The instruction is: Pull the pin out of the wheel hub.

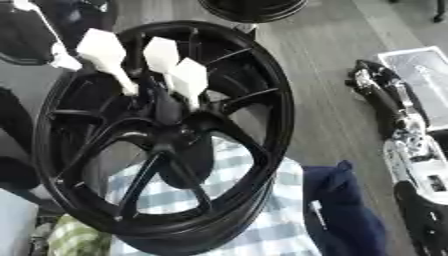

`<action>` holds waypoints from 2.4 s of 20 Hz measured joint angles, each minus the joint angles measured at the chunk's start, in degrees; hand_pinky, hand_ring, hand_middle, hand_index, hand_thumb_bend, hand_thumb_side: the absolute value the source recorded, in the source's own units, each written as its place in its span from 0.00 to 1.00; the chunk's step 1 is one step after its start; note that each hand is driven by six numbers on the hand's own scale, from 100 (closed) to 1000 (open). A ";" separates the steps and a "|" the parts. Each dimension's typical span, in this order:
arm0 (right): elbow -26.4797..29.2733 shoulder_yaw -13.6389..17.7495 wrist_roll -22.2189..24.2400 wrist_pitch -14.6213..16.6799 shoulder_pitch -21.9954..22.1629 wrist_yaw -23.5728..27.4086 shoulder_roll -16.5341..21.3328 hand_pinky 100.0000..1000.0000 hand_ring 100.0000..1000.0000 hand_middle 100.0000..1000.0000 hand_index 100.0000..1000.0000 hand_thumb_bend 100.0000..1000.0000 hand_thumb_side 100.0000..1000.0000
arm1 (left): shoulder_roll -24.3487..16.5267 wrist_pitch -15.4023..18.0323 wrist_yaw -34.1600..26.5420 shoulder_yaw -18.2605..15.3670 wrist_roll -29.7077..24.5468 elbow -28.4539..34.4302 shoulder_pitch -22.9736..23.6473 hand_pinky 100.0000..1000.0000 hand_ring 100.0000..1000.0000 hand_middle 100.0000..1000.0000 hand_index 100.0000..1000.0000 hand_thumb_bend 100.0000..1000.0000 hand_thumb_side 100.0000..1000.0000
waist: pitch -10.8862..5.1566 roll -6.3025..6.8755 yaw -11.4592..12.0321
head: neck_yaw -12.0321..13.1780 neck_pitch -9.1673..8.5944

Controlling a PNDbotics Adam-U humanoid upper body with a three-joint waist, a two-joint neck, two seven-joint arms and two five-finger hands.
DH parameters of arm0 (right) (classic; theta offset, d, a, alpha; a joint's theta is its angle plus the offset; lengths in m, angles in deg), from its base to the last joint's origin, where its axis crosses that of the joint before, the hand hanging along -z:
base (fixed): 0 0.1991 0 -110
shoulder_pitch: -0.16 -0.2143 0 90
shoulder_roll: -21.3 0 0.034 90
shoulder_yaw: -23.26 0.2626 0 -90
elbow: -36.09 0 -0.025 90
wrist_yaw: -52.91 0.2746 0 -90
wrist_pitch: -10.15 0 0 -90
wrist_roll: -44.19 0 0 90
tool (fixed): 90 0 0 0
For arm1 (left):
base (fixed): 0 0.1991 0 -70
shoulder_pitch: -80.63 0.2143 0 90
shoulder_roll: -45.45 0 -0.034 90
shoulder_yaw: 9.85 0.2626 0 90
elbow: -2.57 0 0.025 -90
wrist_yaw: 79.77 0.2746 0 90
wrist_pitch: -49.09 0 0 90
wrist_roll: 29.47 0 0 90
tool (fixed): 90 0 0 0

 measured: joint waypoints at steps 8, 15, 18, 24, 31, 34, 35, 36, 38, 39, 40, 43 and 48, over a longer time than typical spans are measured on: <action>0.01 0.39 -0.32 0.25 -0.02 0.06 0.04 0.89 0.71 0.62 0.79 0.00 0.44 | -9.98 -2.20 -3.99 -10.28 8.25 7.68 10.11 0.77 0.63 0.45 0.33 0.12 0.00 | 0.01 -0.04 0.66 | -0.68 0.00; 0.24 1.27 -1.13 0.57 -0.18 0.29 0.21 0.89 0.71 0.62 0.79 0.00 0.42 | -19.40 -4.41 -8.44 -21.74 17.24 11.15 27.84 0.77 0.62 0.45 0.32 0.06 0.00 | 0.43 -0.29 1.45 | -1.33 0.00; 0.37 1.56 -1.42 0.79 -0.36 0.38 0.53 0.89 0.71 0.62 0.79 0.01 0.41 | -21.02 -4.68 -10.16 -25.71 20.02 11.49 34.36 0.77 0.61 0.45 0.32 0.04 0.00 | 0.50 -0.61 1.87 | -1.52 0.00; 0.39 2.42 -2.23 1.11 -0.23 0.56 0.74 0.89 0.71 0.62 0.79 0.02 0.40 | -20.80 -4.50 -11.41 -31.12 23.25 11.02 44.74 0.78 0.62 0.45 0.34 0.00 0.00 | 0.68 -0.77 2.89 | -1.68 0.00; 0.65 2.83 -2.94 1.34 -0.23 0.61 1.18 0.89 0.71 0.62 0.78 0.02 0.40 | -16.98 -3.29 -10.90 -34.42 23.03 9.70 51.02 0.87 0.79 0.71 0.82 0.35 0.45 | 0.68 -0.85 3.55 | -1.42 0.00; 0.69 2.83 -3.01 1.40 -0.09 0.62 1.19 0.89 0.71 0.62 0.78 0.02 0.40 | -16.26 -1.88 -8.76 -35.31 22.01 8.18 51.42 0.88 0.82 0.75 0.86 0.54 0.61 | 0.67 -0.89 3.67 | -1.42 -0.01; 0.70 2.83 -3.02 1.40 -0.09 0.62 1.19 0.89 0.71 0.62 0.78 0.02 0.40 | -16.10 -1.38 -7.67 -35.55 21.77 7.61 51.43 0.88 0.82 0.75 0.87 0.55 0.61 | 0.67 -0.91 3.68 | -1.42 -0.01; 0.70 2.83 -3.02 1.40 -0.09 0.63 1.19 0.89 0.71 0.62 0.78 0.02 0.40 | -15.99 -0.91 -6.66 -35.68 21.57 7.11 51.43 0.88 0.82 0.75 0.88 0.57 0.63 | 0.66 -0.92 3.67 | -1.40 -0.01; 0.70 2.83 -3.02 1.40 -0.09 0.64 1.19 0.89 0.71 0.62 0.78 0.02 0.40 | -15.96 -0.05 -5.16 -35.84 21.10 6.39 51.42 0.88 0.83 0.76 0.88 0.56 0.65 | 0.66 -1.00 3.59 | -1.32 -0.01; 0.70 2.83 -3.03 1.39 -0.09 0.64 1.19 0.89 0.71 0.62 0.78 0.02 0.40 | -15.90 0.38 -4.71 -35.84 20.83 6.15 51.39 0.88 0.82 0.76 0.88 0.56 0.65 | 0.66 -1.05 3.51 | -1.27 -0.01; 0.70 2.83 -3.05 1.39 -0.09 0.66 1.19 0.89 0.71 0.62 0.78 0.02 0.40 | -15.69 0.77 -4.50 -35.84 20.53 6.10 51.31 0.88 0.82 0.76 0.88 0.56 0.66 | 0.66 -1.11 3.46 | -1.25 -0.01; 0.70 2.83 -3.11 1.34 -0.09 0.83 1.19 0.89 0.71 0.62 0.78 0.02 0.40 | -15.42 1.60 -4.62 -35.84 19.86 6.09 50.88 0.88 0.82 0.75 0.88 0.54 0.67 | 0.66 -1.19 3.30 | -1.21 0.00; 0.70 2.83 -3.14 1.31 -0.09 0.99 1.19 0.89 0.71 0.62 0.78 0.02 0.40 | -13.98 0.97 -8.10 -36.26 22.85 6.20 49.64 0.80 0.70 0.67 0.79 0.00 0.68 | 0.66 -1.22 3.24 | -1.12 0.02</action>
